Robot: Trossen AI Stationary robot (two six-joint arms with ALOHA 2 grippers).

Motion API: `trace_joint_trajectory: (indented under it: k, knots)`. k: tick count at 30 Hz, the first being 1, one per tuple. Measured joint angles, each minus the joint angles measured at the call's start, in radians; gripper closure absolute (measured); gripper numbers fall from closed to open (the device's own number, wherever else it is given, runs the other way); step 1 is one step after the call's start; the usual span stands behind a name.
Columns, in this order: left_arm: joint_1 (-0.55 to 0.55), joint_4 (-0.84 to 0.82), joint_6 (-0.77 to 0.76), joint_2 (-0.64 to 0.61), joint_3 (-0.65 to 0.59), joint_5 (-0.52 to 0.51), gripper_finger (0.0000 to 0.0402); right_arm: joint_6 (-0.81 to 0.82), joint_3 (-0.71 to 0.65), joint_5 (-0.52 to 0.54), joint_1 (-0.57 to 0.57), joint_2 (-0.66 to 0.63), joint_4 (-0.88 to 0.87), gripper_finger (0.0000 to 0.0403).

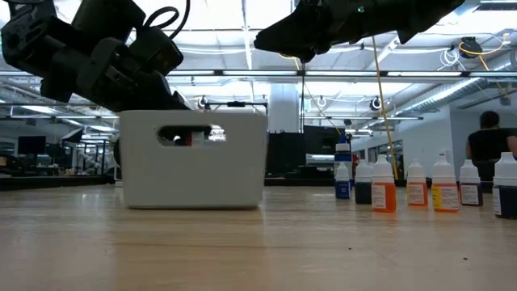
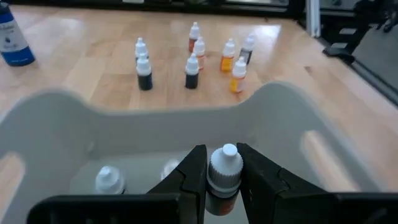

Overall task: Pick & Place food coloring
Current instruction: Put the red food coloring bottle into the bin

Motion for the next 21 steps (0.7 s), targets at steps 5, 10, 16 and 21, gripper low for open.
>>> trace_joint_trajectory:
  k: [5,10,16,21]
  knots:
    - [-0.008,0.025,0.043,-0.057,0.0,0.017,0.0329,0.003,0.001,0.0,0.027,0.025,-0.042,0.0314]
    - [-0.008,0.014,0.063,-0.097,0.0,0.014,0.0329,0.06,0.001,0.001,0.043,0.038,-0.054,0.0314]
    - [-0.007,0.004,0.071,-0.103,0.001,-0.009,0.0329,0.094,0.001,0.0,0.059,0.115,0.025,0.0314]
    - [-0.007,0.005,0.07,-0.103,0.001,-0.022,0.0329,0.069,0.024,-0.028,0.062,0.192,0.045,0.0293]
